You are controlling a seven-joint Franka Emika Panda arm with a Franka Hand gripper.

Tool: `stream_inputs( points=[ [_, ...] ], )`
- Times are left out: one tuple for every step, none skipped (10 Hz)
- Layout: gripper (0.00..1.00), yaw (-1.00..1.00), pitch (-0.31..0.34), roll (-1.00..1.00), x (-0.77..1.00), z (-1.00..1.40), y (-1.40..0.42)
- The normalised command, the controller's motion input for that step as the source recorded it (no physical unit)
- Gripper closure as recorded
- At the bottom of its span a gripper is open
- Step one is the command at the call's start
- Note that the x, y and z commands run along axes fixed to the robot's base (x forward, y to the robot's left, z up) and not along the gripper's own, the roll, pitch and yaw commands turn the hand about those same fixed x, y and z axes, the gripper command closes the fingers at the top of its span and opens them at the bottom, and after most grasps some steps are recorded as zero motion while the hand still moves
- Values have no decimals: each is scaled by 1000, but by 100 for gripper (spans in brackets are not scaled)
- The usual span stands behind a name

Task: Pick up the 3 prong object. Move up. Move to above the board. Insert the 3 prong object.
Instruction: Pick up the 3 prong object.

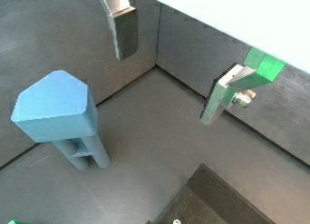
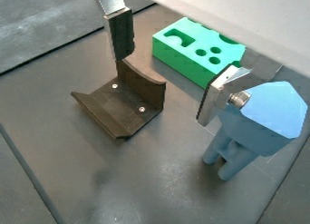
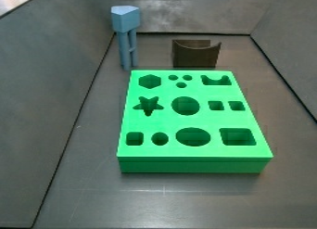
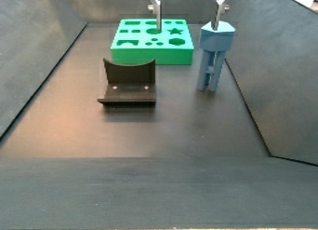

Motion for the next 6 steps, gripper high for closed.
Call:
stream_inputs(
  points=[
    [0,-57,-43,0,-126,0,-60],
    [0,-123,-116,0,-386,-6,0],
    [0,-69,-107,0,-380,-23,0],
    [0,-114,-130,0,-491,-37,0],
    [0,-154,-137,0,-466,-86,0],
    [0,-229,-140,-21,-437,-83,0]
  ],
)
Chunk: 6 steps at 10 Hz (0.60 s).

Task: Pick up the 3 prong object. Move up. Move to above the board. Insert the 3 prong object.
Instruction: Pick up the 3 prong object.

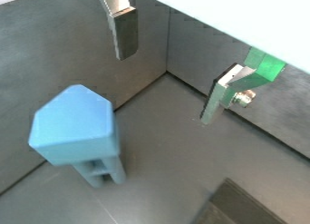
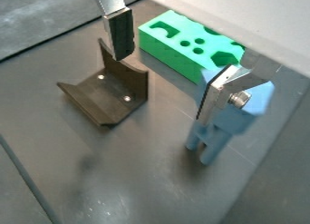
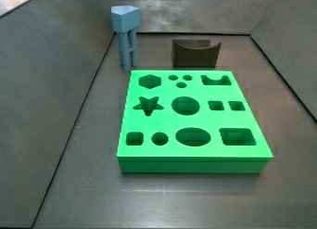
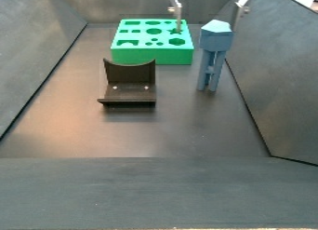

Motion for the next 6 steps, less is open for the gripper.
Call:
stream_inputs(
  points=[
    [0,-266,-129,-30,-377,-97,0],
    [0,-277,-109,-19,-311,-106,0],
    [0,-286,-103,-21,-263,-106,0],
    [0,-360,-137,-76,-226,-109,-49],
    [0,-451,-179,-109,-220,-91,-123],
    [0,-480,-191,-93,-240,-100,-177]
  ],
)
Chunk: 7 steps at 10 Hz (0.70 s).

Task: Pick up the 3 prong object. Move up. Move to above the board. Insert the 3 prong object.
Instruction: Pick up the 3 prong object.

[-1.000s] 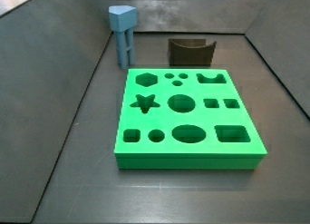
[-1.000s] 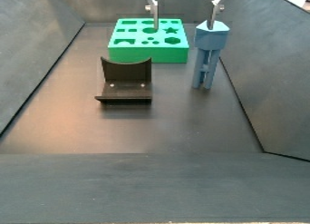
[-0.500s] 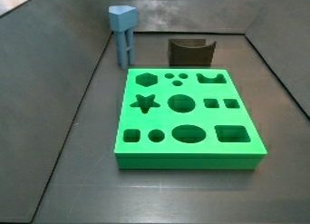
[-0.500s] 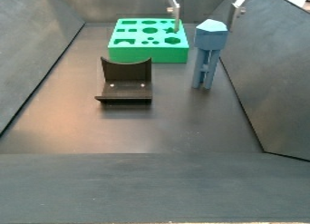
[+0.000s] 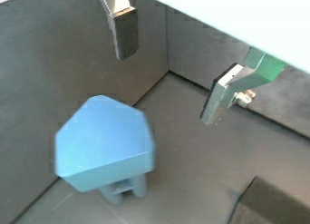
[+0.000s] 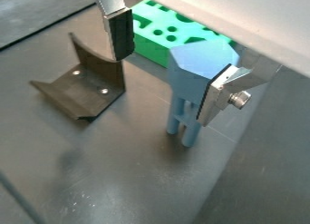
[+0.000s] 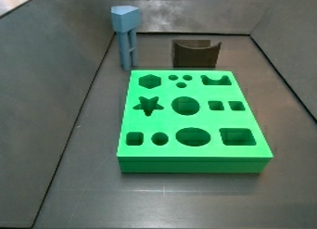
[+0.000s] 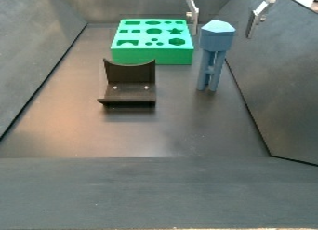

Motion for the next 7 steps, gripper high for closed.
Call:
stream_inputs(
  points=[
    [0,-520,-207,-131,-166,-69,-200],
    [0,-534,-196,-136,-131,-46,-223],
    [0,-531,-181,-131,-91,-29,-211],
    [0,-523,-164,-119,-80,-17,-203],
    [0,-500,-151,-150,-43,0,-143],
    [0,-194,-64,-27,0,0,-14],
    [0,-103,-81,-93,40,-20,-131]
  ],
)
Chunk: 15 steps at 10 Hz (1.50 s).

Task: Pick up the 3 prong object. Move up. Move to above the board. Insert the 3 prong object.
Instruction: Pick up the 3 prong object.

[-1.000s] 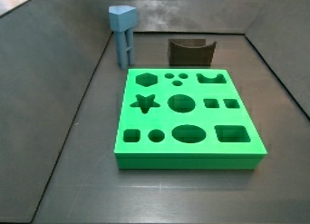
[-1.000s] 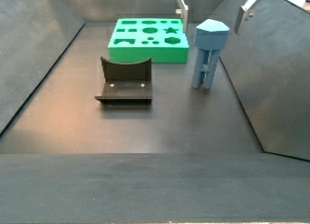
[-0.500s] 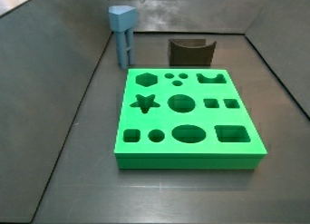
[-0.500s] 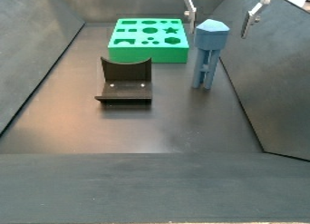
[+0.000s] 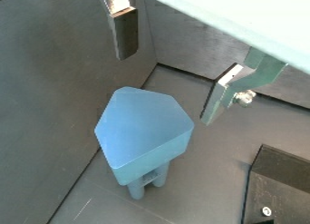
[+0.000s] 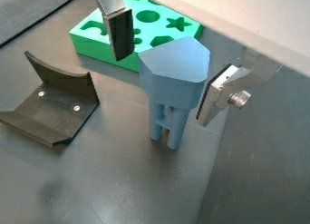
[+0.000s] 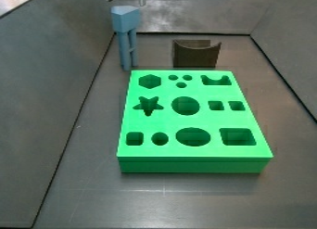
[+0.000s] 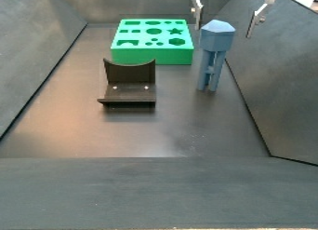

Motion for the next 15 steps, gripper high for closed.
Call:
stream_inputs(
  points=[
    [0,-71,-97,-96,57,-54,-149],
    [0,-106,-166,-130,26,-134,-220],
    [0,-74,-129,-126,14,-31,-146],
    [0,-111,-163,-139,0,-86,-203],
    [0,-103,-160,-100,0,-126,-200],
    [0,-43,-70,-6,0,-23,-86],
    [0,-100,-107,-47,0,-49,-166],
    [0,-149,-137,-31,9,-157,-171],
    [0,-223,-163,0,43,-286,-166],
    [0,-246,-124,0,14,-229,-77],
    [0,-280,-79,3,0,-106,0],
    [0,-320,-53,24,0,-80,0],
    [0,-446,-71,0,0,0,0],
    [0,-363,-116,0,-74,-166,0],
    [0,-309,-114,0,-20,-283,0]
  ],
)
